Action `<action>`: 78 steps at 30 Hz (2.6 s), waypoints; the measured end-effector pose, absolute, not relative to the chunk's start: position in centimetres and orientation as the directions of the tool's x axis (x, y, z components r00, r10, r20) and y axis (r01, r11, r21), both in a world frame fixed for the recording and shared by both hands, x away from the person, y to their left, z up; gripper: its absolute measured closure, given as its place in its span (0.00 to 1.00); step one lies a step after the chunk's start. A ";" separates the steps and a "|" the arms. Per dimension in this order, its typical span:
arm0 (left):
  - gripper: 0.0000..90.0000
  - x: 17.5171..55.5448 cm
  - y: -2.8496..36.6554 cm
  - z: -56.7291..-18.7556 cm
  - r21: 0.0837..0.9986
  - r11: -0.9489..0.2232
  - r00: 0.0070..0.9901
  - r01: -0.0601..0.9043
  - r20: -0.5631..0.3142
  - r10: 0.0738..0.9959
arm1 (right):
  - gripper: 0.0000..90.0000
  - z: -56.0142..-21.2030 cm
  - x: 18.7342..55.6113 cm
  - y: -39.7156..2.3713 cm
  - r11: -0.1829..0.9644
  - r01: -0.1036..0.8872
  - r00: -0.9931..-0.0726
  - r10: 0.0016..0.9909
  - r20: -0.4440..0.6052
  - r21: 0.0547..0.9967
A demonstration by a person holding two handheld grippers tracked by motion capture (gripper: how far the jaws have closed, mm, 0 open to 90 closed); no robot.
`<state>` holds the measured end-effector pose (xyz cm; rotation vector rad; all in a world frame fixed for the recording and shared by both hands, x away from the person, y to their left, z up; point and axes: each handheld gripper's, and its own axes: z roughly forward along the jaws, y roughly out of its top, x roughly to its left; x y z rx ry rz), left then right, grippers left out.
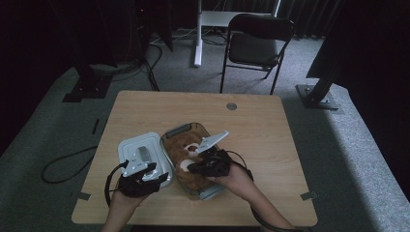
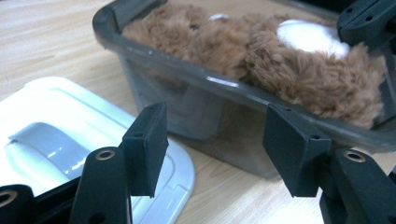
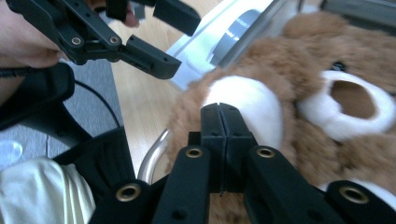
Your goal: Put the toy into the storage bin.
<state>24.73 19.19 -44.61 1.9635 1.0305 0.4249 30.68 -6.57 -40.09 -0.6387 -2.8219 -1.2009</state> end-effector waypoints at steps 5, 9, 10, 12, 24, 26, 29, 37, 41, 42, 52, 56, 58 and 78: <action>0.46 24.7 19.6 -44.8 0.810 -0.287 0.592 0.511 -0.090 0.801 | 1.00 -42.0 31.5 -3.8 0.731 0.356 -0.923 0.373 0.097 0.582; 0.46 24.8 19.7 -44.9 0.809 -0.280 0.586 0.517 -0.095 0.805 | 1.00 -43.0 32.0 -1.9 0.812 0.315 -0.934 0.357 0.009 0.491; 0.46 24.9 19.7 -44.9 0.809 -0.278 0.586 0.518 -0.099 0.804 | 1.00 -43.2 32.2 -1.3 0.837 0.306 -0.939 0.345 -0.002 0.454; 0.46 24.8 19.7 -44.9 0.810 -0.275 0.585 0.518 -0.101 0.805 | 1.00 -44.1 32.6 0.0 0.875 0.300 -0.943 0.331 -0.018 0.379; 0.46 24.9 19.8 -44.9 0.809 -0.272 0.585 0.520 -0.105 0.804 | 0.74 -41.1 32.5 -2.5 0.766 0.337 -0.937 0.330 0.116 0.547; 0.46 24.9 19.9 -44.8 0.811 -0.271 0.585 0.519 -0.106 0.804 | 0.68 -40.0 32.1 -3.8 0.730 0.336 -0.933 0.343 0.106 0.595; 0.46 24.8 19.9 -44.8 0.812 -0.270 0.586 0.518 -0.106 0.803 | 0.54 -38.8 31.8 -5.8 0.666 0.350 -0.914 0.398 0.083 0.659; 0.46 24.9 19.9 -45.0 0.808 -0.265 0.579 0.526 -0.112 0.808 | 0.25 -38.5 33.9 -12.6 0.485 0.456 -0.772 0.633 0.060 0.746; 0.45 25.3 19.7 -45.3 0.806 -0.263 0.575 0.530 -0.113 0.810 | 0.16 -40.4 35.8 -15.9 0.420 0.537 -0.679 0.730 0.079 0.731; 0.45 25.4 19.7 -45.4 0.806 -0.261 0.573 0.531 -0.114 0.812 | 0.16 -40.8 36.1 -16.4 0.412 0.544 -0.662 0.746 0.073 0.731; 0.09 27.1 18.9 -47.1 0.756 -0.316 0.563 0.573 -0.083 0.822 | 0.15 -45.9 37.9 -19.1 0.307 0.605 -0.589 0.794 0.154 0.734; 0.09 27.1 19.4 -47.6 0.764 -0.305 0.491 0.568 -0.018 0.871 | 0.15 -46.9 37.9 -19.6 0.282 0.621 -0.584 0.789 0.191 0.732; 0.09 27.4 19.9 -47.9 0.757 -0.287 0.446 0.587 -0.006 0.895 | 0.15 -47.2 37.7 -19.9 0.268 0.622 -0.578 0.791 0.200 0.735; 0.09 31.8 22.1 -51.1 0.677 -0.160 0.287 0.718 -0.080 0.955 | 0.15 -49.2 37.1 -20.4 0.267 0.655 -0.550 0.810 0.203 0.706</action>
